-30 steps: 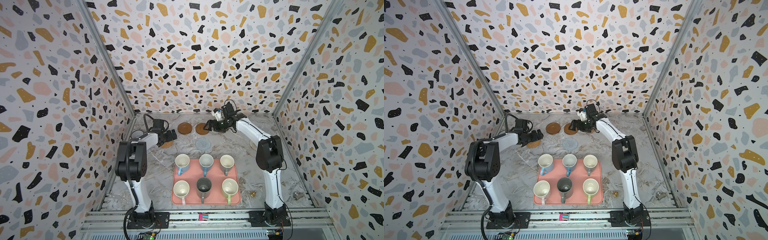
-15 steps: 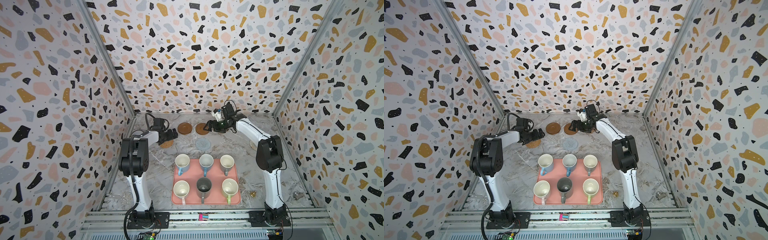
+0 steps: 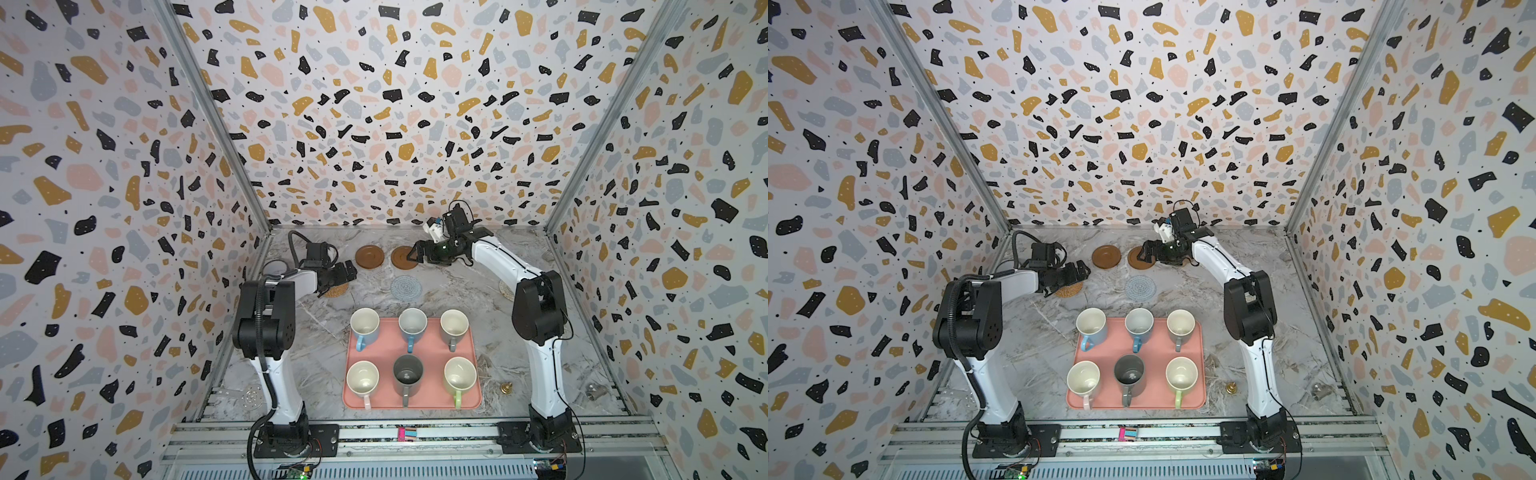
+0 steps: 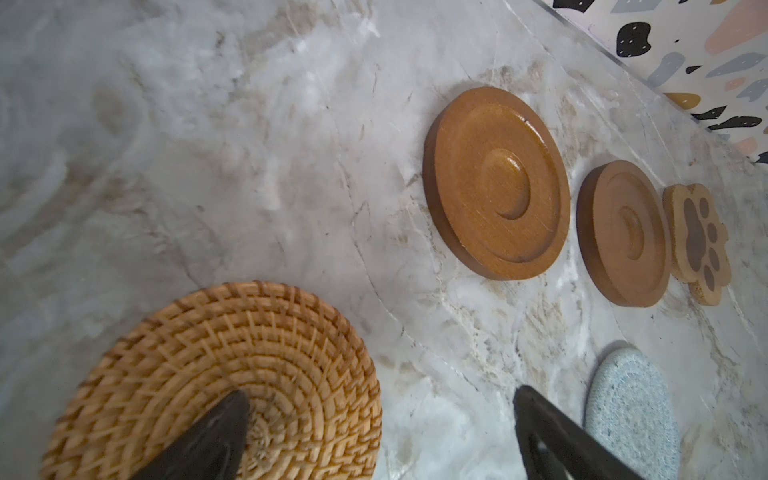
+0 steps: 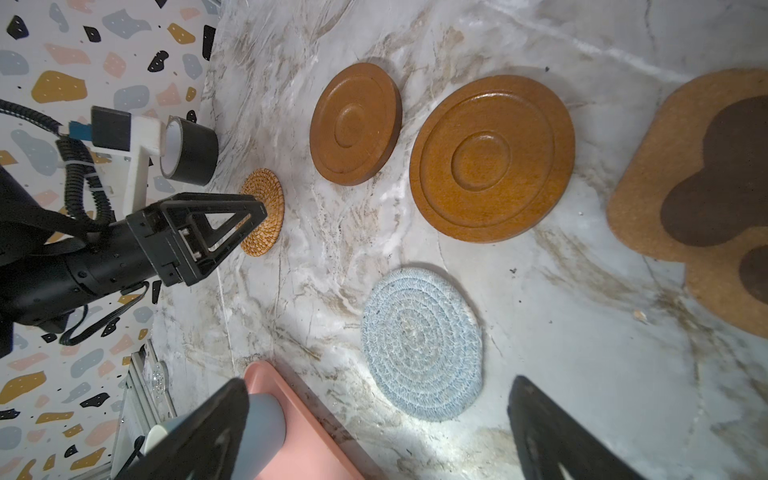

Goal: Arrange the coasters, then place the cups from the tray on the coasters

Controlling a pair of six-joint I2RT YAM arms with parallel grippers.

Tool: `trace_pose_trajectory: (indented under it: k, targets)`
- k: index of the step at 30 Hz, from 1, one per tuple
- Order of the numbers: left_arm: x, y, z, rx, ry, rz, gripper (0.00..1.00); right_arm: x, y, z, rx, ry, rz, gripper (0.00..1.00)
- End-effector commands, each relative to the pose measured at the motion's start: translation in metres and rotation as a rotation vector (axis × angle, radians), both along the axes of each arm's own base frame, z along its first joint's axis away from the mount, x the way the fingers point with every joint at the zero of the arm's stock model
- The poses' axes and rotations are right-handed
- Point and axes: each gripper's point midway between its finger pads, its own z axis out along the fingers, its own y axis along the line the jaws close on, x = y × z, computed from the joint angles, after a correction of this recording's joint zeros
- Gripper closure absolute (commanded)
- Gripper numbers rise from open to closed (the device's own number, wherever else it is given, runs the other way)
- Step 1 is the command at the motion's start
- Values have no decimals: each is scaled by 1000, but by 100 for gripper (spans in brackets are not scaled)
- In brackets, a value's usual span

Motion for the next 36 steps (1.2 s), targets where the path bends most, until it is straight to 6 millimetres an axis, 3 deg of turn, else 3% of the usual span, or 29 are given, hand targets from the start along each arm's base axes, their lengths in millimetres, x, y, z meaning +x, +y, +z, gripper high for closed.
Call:
trace_pose_trajectory:
  k: [1,15,21,36]
  targets:
    - [-20,-19,-14,-47,69,-5,0,1,1,37,37,-63,5,1]
    - [-19,-81,-5,-129,22,-47,0,-3,-1,33,33,-60,0,1]
    - [-20,-98,-6,-151,21,-77,0,-4,-2,32,30,-57,-4,1]
    - [-20,-119,-3,-179,8,-109,0,-3,-2,33,37,-56,-11,1]
